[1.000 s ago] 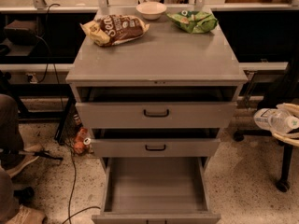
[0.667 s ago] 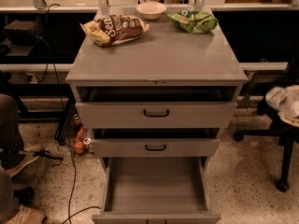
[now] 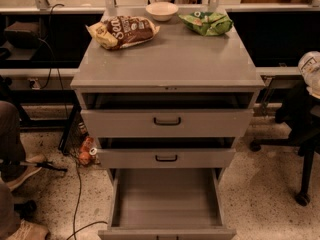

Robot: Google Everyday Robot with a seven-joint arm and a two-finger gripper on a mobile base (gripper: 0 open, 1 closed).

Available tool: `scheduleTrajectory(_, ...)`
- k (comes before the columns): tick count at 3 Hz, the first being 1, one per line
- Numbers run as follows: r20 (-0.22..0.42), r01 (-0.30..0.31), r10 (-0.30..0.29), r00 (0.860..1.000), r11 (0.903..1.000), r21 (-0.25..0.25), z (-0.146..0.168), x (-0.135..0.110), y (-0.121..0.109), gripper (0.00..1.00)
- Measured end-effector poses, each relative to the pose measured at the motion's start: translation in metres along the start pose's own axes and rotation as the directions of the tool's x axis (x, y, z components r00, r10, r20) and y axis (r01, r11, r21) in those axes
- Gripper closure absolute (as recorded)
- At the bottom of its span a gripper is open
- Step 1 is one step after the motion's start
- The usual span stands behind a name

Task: Pick blue plastic bottle from bottom drawer and place on counter

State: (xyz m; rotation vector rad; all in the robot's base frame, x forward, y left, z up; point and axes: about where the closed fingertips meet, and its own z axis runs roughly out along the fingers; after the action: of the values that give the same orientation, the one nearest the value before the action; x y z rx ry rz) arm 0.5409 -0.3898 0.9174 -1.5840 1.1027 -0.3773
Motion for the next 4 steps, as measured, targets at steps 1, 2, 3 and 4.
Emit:
scheduleTrajectory(1, 0.008, 0.015, -0.015, 1.0, 0.9999, 0.0, 0.003, -0.001, -0.002, 1.0)
scheduleTrajectory(2, 0.056, 0.102, -0.102, 0.993, 0.9948, 0.003, 0.022, -0.009, -0.016, 1.0)
scheduleTrajectory(3, 0.11, 0.279, -0.277, 0.954, 0.9603, 0.001, 0.054, -0.024, -0.042, 1.0)
scheduleTrajectory(4, 0.137, 0.467, -0.46, 0.877, 0.884, -0.021, 0.087, -0.041, -0.059, 1.0)
